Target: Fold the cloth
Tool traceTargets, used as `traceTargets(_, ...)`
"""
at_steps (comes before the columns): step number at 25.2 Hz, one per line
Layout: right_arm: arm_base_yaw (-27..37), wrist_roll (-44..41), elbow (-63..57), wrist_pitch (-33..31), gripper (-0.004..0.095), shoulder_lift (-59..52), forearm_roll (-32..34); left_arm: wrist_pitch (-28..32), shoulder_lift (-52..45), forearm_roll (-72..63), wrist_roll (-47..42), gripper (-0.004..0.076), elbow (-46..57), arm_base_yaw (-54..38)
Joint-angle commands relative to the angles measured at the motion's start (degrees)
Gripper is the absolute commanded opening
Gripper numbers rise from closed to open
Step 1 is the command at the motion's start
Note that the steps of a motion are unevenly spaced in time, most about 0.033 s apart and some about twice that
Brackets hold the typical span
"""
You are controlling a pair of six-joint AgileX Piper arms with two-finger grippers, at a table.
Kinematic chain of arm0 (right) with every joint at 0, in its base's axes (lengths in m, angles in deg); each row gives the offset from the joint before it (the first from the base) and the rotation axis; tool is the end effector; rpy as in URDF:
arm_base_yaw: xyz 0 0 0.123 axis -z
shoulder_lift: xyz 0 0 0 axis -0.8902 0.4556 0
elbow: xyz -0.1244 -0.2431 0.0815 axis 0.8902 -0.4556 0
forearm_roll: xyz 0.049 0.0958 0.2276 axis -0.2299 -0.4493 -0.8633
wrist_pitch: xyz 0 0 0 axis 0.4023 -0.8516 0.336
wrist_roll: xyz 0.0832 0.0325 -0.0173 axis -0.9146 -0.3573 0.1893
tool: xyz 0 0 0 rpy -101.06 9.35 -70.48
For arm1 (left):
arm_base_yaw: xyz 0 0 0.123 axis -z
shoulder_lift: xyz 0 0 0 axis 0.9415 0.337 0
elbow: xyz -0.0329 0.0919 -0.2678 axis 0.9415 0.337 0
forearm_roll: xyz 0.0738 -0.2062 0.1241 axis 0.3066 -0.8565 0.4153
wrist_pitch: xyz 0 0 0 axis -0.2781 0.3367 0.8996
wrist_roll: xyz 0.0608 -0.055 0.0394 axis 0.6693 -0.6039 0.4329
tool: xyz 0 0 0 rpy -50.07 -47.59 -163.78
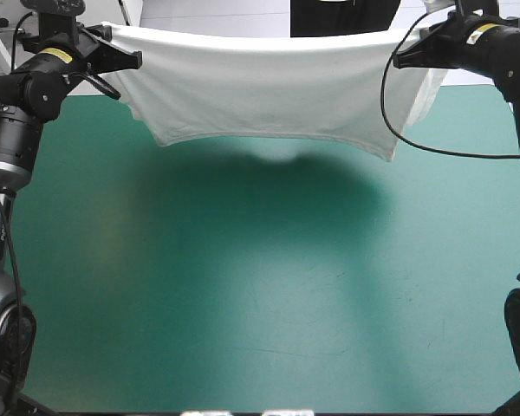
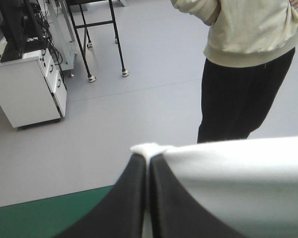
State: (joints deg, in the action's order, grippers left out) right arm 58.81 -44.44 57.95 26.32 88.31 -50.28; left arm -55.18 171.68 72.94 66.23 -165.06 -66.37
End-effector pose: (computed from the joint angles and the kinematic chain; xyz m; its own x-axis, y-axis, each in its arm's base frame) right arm 0.3633 0.0366 0.5063 -0.3351 -0.2090 -0.9187 -0.2449 0.9609 -0.1293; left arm 0.3772 -0.0327 0.4820 -0.1779 0.1421 -0.9737 0.1646 0.9799 0.1129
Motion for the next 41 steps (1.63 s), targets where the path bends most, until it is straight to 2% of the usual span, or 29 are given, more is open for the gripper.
traceTargets(1,0.65,0.51,1.26,-0.93,-0.0013,-0.42,0.48,-0.44,-0.95,0.33,-0.24,-0.0009,-1.71,-0.08)
traceTargets(3,0.65,1.83,-1.05,-3.61,-0.0013,0.15,0.48,-6.88,-0.17,0.34,-0.57,-0.0009,-0.94,-0.08)
traceTargets(5,0.65,1.80,-5.15,-4.08,-0.0013,0.15,0.27,-10.59,0.44,0.13,-1.97,-0.0009,1.72,-0.08)
traceTargets(12,0.65,5.67,-22.02,-5.47,-0.0013,-2.72,-7.19,-12.83,-1.39,0.22,-1.62,-0.0009,17.05,-0.08)
traceTargets(14,0.65,5.67,-26.11,-5.60,-0.0013,-4.41,-7.06,-13.92,-2.45,0.22,0.21,-0.0009,20.87,-0.08)
traceTargets(19,0.65,7.12,-39.39,-10.54,-0.0013,-11.85,-4.83,-22.95,-5.14,0.22,5.59,-0.0009,27.14,-0.08)
traceTargets(26,3.47,6.65,-54.84,-9.84,-0.0013,-19.70,-3.91,-35.27,-7.94,0.61,5.44,-0.0009,28.91,-0.08)
traceTargets(29,4.08,5.79,-59.35,-9.59,-0.0013,-21.80,-4.03,-34.51,-10.96,-1.27,4.35,-0.0009,34.62,0.02)
traceTargets(33,4.08,4.72,-65.55,-10.07,-0.0013,-23.75,-5.61,-30.48,-17.02,-2.36,4.35,-0.0009,48.13,0.02)
traceTargets(38,4.08,4.60,-69.45,-8.60,-0.0013,-25.11,-6.03,-26.38,-20.83,-2.89,4.22,-0.0009,54.43,0.02)
traceTargets(41,4.08,4.49,-70.67,-7.90,-0.0013,-25.24,-6.62,-26.37,-20.94,-2.68,4.22,-0.0009,55.57,0.02)
